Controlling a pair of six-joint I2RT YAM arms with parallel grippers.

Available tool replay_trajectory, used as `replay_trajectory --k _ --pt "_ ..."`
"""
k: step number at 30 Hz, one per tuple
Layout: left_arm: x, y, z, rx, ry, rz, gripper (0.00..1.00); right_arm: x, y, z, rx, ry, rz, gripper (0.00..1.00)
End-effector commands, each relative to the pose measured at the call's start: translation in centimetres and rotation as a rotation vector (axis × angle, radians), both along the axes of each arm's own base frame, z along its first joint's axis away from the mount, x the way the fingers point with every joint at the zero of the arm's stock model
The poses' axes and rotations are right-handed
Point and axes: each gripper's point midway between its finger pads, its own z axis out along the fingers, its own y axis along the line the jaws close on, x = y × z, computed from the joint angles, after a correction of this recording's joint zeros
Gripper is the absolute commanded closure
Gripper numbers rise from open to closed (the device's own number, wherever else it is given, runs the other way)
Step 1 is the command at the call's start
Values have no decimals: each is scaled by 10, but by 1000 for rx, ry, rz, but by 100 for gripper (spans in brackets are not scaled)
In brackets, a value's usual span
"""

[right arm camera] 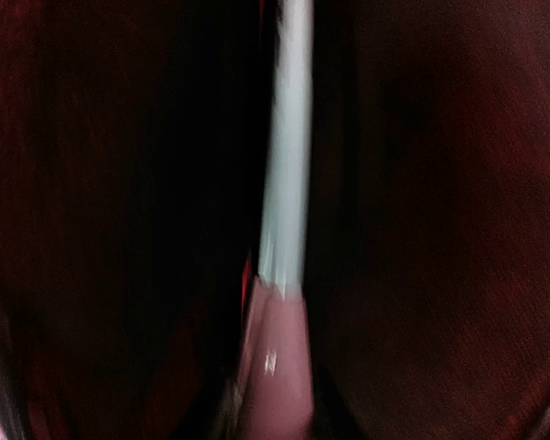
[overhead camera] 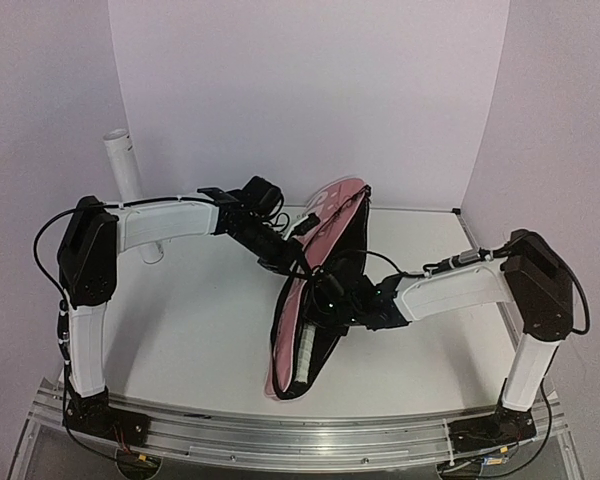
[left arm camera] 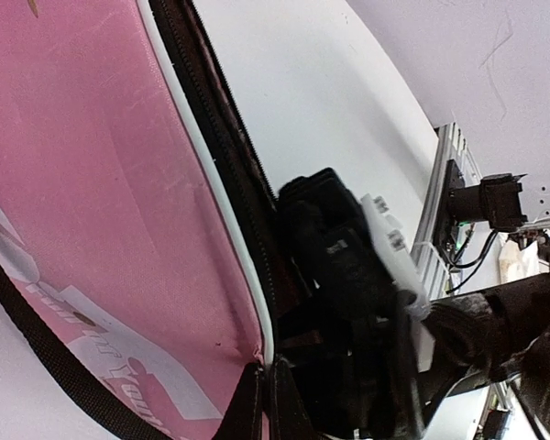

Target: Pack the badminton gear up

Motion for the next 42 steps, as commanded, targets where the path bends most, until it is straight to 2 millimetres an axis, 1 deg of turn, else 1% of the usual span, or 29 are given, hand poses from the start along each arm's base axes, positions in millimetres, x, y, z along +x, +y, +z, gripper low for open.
replay_trajectory --k 1,3,6,9,11,12,13,14,15,16,17,19,21,22,24,27,29,31,33,36,39,41,42 --pt "-23 -5 35 -93 83 -54 100 29 14 33 -51 -124 -28 64" --pt "-17 0 35 -105 106 -38 100 26 1 41 -139 -138 -51 57" --pt "-11 6 36 -107 105 -20 100 25 -15 66 -206 -198 -59 44" --pt "-10 9 33 -105 111 -11 100 23 -31 92 -285 -243 -26 40" --pt "-10 11 31 -99 103 -9 100 22 -47 105 -323 -249 -17 36" --pt "-10 12 30 -93 98 -8 100 24 -59 104 -315 -209 -18 34" --pt "-10 13 28 -88 95 -6 100 26 -71 97 -300 -159 -26 31" --pt "-9 13 28 -86 91 -5 100 28 -84 90 -278 -106 -37 25" --pt "-10 14 27 -84 90 -5 100 32 -93 86 -272 -84 -35 19" --pt "-10 14 25 -81 90 -4 100 35 -101 83 -272 -68 -30 14" --pt "-11 14 25 -80 89 -5 100 43 -110 80 -281 -61 -24 10" --pt "-11 16 23 -74 88 -4 100 56 -115 71 -260 -28 30 7" --pt "-12 18 21 -66 84 -5 100 82 -122 59 -182 7 59 9" --pt "-13 19 20 -61 81 -7 100 93 -122 54 -127 23 84 12" --pt "-15 22 17 -50 80 -16 100 120 -126 54 -43 -15 94 20" --pt "-21 26 10 -35 87 -33 100 147 -141 38 5 -14 53 33" --pt "-25 28 4 -28 103 -41 100 157 -144 23 -6 2 49 40" --pt "-29 29 0 -27 119 -49 100 163 -141 8 -13 15 55 44" --pt "-33 31 -2 -29 129 -60 100 170 -143 -4 -10 16 26 48" --pt "-37 33 -2 -33 127 -71 100 183 -144 -10 74 -12 -41 52" --pt "-40 33 -3 -40 132 -83 100 190 -141 -22 99 4 -64 57" --pt "-40 35 -9 -27 116 -97 100 193 -140 -29 103 12 -75 61" --pt "-40 38 -15 -9 95 -106 100 194 -140 -33 105 20 -82 65"
